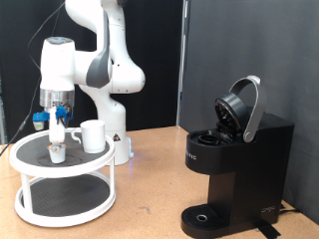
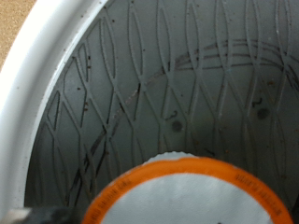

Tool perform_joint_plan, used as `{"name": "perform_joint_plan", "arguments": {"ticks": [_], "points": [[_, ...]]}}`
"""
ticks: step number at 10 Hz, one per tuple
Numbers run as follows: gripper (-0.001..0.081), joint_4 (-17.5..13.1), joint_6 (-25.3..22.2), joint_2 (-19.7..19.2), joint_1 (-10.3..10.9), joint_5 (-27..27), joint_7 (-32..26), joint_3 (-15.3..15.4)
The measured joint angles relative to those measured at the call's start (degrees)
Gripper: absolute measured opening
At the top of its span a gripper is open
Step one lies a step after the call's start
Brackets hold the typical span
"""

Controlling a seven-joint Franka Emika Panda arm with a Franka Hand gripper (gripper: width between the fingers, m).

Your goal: Make a cup of coffee with the keurig machine

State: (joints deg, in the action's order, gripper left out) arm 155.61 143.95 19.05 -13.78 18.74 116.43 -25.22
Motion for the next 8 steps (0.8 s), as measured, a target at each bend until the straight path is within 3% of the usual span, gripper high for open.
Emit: {"name": "perform_joint_plan", "arguments": {"ticks": [3,8], "points": [[0.0396,-2.04,-5.06,0.44,0.20,-1.59,-0.53,0.11],[0.0396,-8.19,-18.07,6.16,0.53,-5.12,-3.95,0.47]]}}
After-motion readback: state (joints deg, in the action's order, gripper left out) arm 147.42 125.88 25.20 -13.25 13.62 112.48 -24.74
